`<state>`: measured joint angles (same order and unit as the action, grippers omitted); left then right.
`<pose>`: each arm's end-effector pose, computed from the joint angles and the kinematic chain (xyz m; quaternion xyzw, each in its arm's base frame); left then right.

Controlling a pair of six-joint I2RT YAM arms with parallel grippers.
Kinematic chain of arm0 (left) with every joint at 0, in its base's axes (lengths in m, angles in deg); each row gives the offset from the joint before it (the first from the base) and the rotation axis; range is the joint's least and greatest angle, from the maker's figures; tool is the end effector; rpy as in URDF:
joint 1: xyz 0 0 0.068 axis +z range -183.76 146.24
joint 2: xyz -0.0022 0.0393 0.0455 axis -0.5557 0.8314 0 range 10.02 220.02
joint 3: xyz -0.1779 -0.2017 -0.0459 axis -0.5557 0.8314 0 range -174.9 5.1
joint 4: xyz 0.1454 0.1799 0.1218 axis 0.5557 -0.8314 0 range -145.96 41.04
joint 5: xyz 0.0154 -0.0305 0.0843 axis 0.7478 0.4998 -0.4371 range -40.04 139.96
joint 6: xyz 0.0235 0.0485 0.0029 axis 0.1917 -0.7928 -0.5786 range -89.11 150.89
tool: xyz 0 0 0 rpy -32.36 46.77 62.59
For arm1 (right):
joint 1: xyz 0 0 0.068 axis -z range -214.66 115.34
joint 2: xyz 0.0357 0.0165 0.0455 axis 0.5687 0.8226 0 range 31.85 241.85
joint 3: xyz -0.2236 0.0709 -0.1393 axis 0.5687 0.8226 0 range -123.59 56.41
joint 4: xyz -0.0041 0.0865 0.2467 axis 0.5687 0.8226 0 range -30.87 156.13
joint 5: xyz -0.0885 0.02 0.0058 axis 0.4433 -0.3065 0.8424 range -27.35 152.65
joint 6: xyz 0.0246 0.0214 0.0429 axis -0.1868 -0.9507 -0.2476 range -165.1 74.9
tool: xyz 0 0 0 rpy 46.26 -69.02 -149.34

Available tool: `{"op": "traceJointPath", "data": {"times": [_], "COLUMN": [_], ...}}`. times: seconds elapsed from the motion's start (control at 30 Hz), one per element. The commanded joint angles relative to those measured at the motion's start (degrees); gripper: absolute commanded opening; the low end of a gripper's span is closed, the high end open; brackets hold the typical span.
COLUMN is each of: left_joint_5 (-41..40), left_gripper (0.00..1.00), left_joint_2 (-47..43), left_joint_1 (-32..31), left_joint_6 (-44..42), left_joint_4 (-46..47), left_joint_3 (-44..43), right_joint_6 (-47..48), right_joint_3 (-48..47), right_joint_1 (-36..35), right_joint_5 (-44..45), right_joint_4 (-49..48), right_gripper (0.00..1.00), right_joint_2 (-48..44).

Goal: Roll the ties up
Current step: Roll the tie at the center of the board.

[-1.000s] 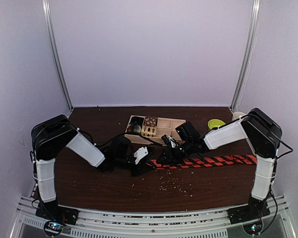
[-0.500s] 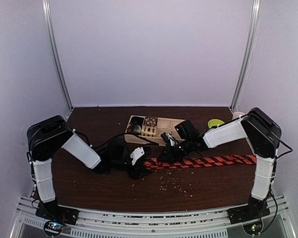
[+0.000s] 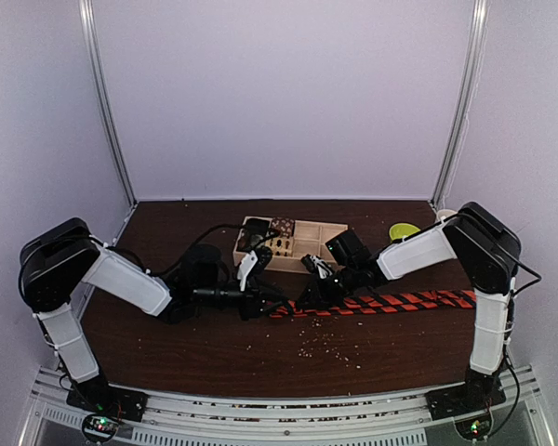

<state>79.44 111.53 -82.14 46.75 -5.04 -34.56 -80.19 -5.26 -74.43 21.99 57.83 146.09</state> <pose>0.2134 -0.2667 0.1522 0.3626 0.7089 -0.4767 0.3725 0.2835 0.2661 0.1174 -0.1512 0.8792 0.4493 0.0477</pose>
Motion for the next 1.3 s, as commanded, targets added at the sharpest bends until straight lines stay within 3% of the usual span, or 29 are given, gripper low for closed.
{"op": "traceJointPath", "data": {"times": [0.0,0.33,0.47,0.5,0.6,0.7,0.9,1.0,1.13,1.27], "left_joint_5": [3.8,5.7,6.7,6.7,4.0,-0.9,-4.8,-3.0,0.4,0.5], "left_gripper": [0.31,0.19,0.26,0.29,0.55,0.64,0.69,0.71,0.73,0.75], "left_joint_2": [5.6,20.0,17.8,16.3,9.1,2.2,-0.4,1.0,5.7,9.1], "left_joint_1": [-0.7,6.2,6.0,6.0,6.3,6.3,6.4,6.7,6.4,5.9], "left_joint_6": [9.7,22.5,19.4,17.7,10.4,-1.4,-22.6,-27.1,-33.0,-36.6], "left_joint_4": [7.5,13.4,8.9,9.4,9.9,2.0,-11.1,-12.0,-22.8,-26.4], "left_joint_3": [-2.4,-4.2,-4.7,-3.6,1.4,3.6,2.4,0.5,-8.9,-14.5], "right_joint_6": [0.4,0.1,0.1,0.2,0.2,0.3,0.2,0.9,2.6,3.1], "right_joint_3": [0.3,0.4,0.3,0.3,0.5,0.7,0.7,0.4,-0.5,-0.8], "right_joint_1": [0.3,0.3,0.2,0.2,0.2,0.2,0.1,0.2,0.1,0.0], "right_joint_5": [2.3,2.3,2.3,2.3,2.3,2.4,2.2,2.7,3.4,3.4], "right_joint_4": [0.9,0.8,1.1,1.1,1.0,1.0,0.9,1.5,3.6,4.2], "right_gripper": [0.0,0.0,0.0,0.0,0.0,0.0,0.0,0.0,0.0,0.0], "right_joint_2": [1.1,1.1,1.2,1.1,1.1,1.0,1.4,1.3,1.4,1.6]}}
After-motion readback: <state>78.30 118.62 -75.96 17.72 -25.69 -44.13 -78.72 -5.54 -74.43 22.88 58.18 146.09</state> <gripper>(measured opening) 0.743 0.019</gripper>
